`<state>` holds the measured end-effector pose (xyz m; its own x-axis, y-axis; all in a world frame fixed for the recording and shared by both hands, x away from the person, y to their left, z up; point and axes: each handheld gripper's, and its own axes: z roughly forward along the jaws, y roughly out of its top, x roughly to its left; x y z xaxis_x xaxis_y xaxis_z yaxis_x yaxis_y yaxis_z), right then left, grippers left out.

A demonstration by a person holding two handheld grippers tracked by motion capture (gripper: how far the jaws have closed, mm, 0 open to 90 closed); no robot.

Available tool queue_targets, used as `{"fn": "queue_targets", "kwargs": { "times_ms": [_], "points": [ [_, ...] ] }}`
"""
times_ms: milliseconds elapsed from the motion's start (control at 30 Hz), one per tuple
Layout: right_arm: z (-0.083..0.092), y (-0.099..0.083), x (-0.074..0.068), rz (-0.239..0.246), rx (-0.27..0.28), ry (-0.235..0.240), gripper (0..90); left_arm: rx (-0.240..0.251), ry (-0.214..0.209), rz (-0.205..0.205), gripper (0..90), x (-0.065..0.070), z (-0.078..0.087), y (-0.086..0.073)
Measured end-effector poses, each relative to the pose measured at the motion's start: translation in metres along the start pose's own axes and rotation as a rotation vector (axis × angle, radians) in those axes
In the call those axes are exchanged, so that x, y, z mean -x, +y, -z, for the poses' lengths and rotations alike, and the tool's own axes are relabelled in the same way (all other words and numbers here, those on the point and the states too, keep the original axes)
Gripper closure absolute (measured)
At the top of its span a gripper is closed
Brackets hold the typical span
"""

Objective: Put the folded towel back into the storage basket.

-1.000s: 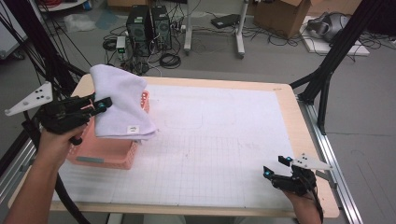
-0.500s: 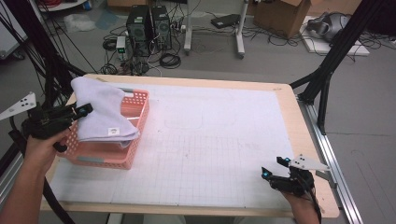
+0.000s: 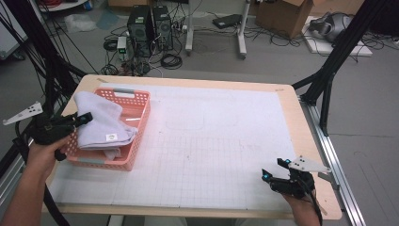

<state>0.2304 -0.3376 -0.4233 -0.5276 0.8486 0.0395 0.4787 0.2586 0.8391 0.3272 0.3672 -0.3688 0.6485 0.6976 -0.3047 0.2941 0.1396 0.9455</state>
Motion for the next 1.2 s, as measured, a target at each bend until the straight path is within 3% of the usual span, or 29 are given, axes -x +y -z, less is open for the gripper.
{"fn": "queue_targets", "kwargs": {
  "times_ms": [167,433,533,633,767,833,900,967,1067,1200],
  "points": [
    [0.000,0.000,0.001,0.002,0.002,-0.004,24.0,0.008,-0.012,-0.014,71.4,0.004,-0.004,0.007],
    [0.000,-0.001,0.001,0.005,-0.004,-0.001,24.0,0.036,-0.093,-0.078,72.2,0.018,-0.027,0.020],
    [0.000,-0.001,0.001,0.001,-0.003,-0.002,24.0,0.002,-0.085,-0.069,72.2,0.016,-0.032,0.016],
    [0.001,-0.001,0.001,0.004,-0.003,-0.002,24.0,-0.040,-0.065,-0.026,71.2,0.011,-0.034,0.010],
    [0.001,-0.002,0.001,0.006,-0.002,-0.004,24.0,-0.119,-0.009,0.063,67.8,0.002,-0.034,0.005],
    [0.001,-0.002,0.001,0.005,-0.003,-0.003,24.0,-0.144,0.010,0.077,64.9,0.000,-0.033,0.005],
    [0.001,-0.001,0.001,0.003,-0.003,-0.002,24.0,-0.221,0.075,0.128,59.0,-0.003,-0.031,0.004],
    [0.001,-0.001,0.001,0.003,-0.001,-0.002,24.0,-0.287,0.161,0.177,47.6,-0.005,-0.030,0.004],
    [0.001,-0.001,0.000,0.001,-0.005,-0.001,24.0,-0.349,0.261,0.179,39.0,-0.006,-0.027,0.005],
    [0.002,-0.001,0.000,0.003,-0.002,-0.001,24.0,-0.329,0.361,0.145,37.7,-0.004,-0.019,0.011]
  ]
}}
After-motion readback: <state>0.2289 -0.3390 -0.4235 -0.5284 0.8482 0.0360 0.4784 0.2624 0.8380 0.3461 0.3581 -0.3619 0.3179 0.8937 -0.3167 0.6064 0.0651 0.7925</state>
